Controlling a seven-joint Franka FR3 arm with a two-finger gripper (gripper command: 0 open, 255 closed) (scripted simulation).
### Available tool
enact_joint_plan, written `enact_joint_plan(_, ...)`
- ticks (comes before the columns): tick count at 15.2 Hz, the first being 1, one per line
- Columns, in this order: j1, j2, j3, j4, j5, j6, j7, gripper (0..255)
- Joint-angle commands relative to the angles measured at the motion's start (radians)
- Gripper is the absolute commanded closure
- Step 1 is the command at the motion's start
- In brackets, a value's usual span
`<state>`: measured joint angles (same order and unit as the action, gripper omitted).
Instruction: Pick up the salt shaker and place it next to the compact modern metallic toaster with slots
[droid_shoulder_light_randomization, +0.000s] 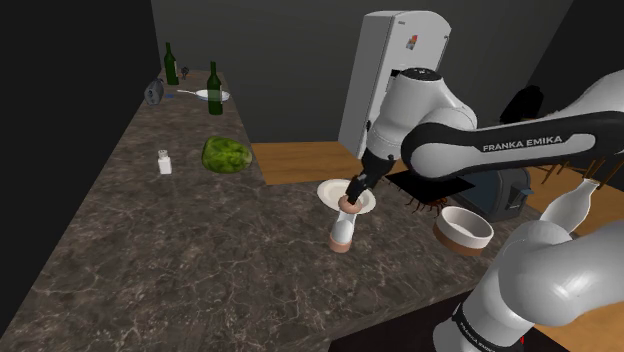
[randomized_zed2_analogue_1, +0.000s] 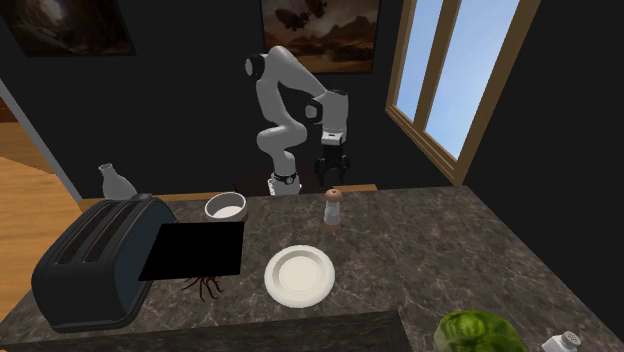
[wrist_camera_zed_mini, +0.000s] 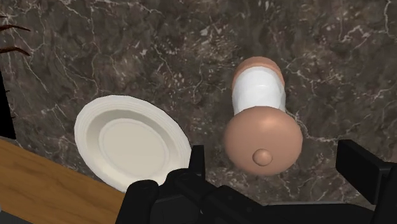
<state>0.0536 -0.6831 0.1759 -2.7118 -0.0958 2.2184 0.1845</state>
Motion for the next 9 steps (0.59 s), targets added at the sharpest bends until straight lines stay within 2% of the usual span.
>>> enact_joint_plan(1,-0.002,0.029,0.014,-0.026,-0.005,0.06,0.019,0)
enact_joint_plan(7,-0.022,0.095,0.019,-0.064,-0.024,0.165,0.031,0)
enact_joint_plan(9,-0.024,0.102,0.019,-0.067,-0.026,0.175,0.032,0)
